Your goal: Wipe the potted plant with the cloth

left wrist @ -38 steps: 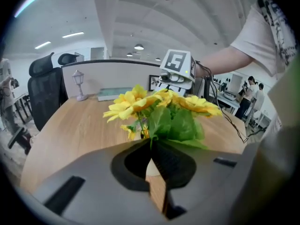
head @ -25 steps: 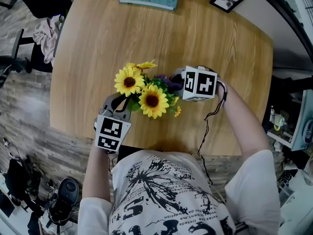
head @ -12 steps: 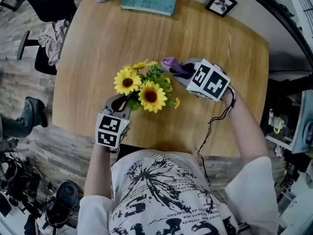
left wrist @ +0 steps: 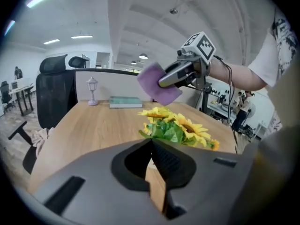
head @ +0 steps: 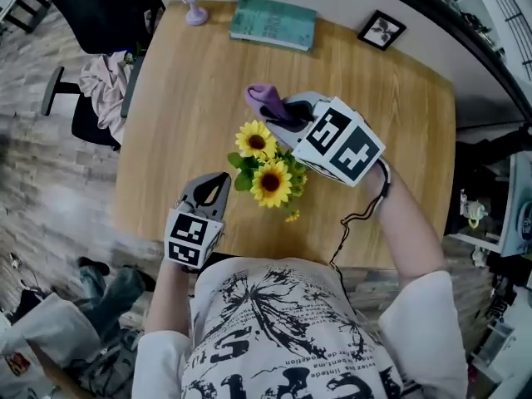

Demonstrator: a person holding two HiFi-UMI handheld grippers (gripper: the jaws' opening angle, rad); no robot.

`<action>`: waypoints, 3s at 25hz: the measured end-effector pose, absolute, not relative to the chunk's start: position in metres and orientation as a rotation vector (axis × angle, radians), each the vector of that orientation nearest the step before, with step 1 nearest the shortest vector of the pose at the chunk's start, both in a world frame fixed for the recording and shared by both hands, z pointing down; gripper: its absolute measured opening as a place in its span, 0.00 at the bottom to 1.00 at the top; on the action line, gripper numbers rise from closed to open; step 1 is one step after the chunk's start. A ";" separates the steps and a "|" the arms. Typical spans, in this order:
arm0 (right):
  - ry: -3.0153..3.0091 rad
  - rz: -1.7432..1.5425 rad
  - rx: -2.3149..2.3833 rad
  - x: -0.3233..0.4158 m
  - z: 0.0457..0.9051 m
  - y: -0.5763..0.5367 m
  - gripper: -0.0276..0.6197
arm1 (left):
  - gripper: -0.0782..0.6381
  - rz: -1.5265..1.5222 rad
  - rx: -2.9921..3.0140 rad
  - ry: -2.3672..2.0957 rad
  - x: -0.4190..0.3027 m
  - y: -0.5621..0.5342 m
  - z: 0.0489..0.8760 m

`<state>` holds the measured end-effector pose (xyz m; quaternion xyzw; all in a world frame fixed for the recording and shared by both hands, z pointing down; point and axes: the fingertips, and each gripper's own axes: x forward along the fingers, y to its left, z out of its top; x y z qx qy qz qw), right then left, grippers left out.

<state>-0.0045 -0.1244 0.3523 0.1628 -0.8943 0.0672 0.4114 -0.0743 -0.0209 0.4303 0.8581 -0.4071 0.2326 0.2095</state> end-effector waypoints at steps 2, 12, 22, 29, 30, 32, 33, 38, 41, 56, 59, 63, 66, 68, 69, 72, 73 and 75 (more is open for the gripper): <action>-2.271 0.193 0.439 -0.030 0.344 -0.125 0.16 | 0.12 0.630 2.422 -1.058 -0.084 -0.025 0.427; -2.137 0.349 0.686 -0.127 0.383 -0.132 0.17 | 0.12 0.630 2.539 -0.937 -0.203 -0.069 0.411; -1.700 0.419 0.825 -0.093 0.469 -0.139 0.16 | 0.12 0.600 2.576 -0.768 -0.241 -0.087 0.419; -1.515 0.395 0.693 -0.077 0.495 -0.139 0.16 | 0.12 0.516 2.605 -0.700 -0.237 -0.110 0.415; -1.494 0.401 0.655 -0.077 0.499 -0.137 0.16 | 0.12 0.501 2.609 -0.693 -0.236 -0.113 0.413; -1.456 0.418 0.564 -0.080 0.504 -0.129 0.16 | 0.12 0.478 2.623 -0.683 -0.235 -0.116 0.411; -1.438 0.431 0.511 -0.081 0.507 -0.124 0.16 | 0.12 0.463 2.631 -0.680 -0.235 -0.117 0.409; -1.385 0.481 0.303 -0.085 0.516 -0.094 0.16 | 0.12 0.379 2.665 -0.682 -0.234 -0.123 0.397; -1.379 0.453 0.224 -0.092 0.514 -0.081 0.16 | 0.12 0.351 2.676 -0.692 -0.237 -0.127 0.393; -1.380 0.311 0.158 -0.115 0.502 0.006 0.16 | 0.12 0.368 2.671 -0.701 -0.243 -0.099 0.396; -1.455 0.367 0.252 -0.117 0.494 0.013 0.17 | 0.12 0.383 2.673 -0.686 -0.240 -0.086 0.399; -1.565 0.439 0.439 -0.112 0.478 0.010 0.17 | 0.12 0.402 2.683 -0.678 -0.233 -0.070 0.399; -1.631 0.503 0.550 -0.107 0.467 0.010 0.17 | 0.12 0.401 2.688 -0.689 -0.225 -0.063 0.396; -1.670 0.549 0.601 -0.104 0.460 0.013 0.17 | 0.12 0.400 2.692 -0.693 -0.218 -0.059 0.395; -1.690 0.577 0.626 -0.101 0.457 0.017 0.17 | 0.12 0.404 2.692 -0.689 -0.213 -0.056 0.395; -1.755 0.684 0.720 -0.090 0.451 0.034 0.17 | 0.12 0.429 2.688 -0.649 -0.194 -0.046 0.402; -1.774 0.727 0.754 -0.084 0.451 0.043 0.17 | 0.12 0.436 2.686 -0.621 -0.186 -0.042 0.406; -1.802 0.816 0.806 -0.069 0.456 0.061 0.17 | 0.19 0.453 2.698 -0.522 -0.164 -0.032 0.416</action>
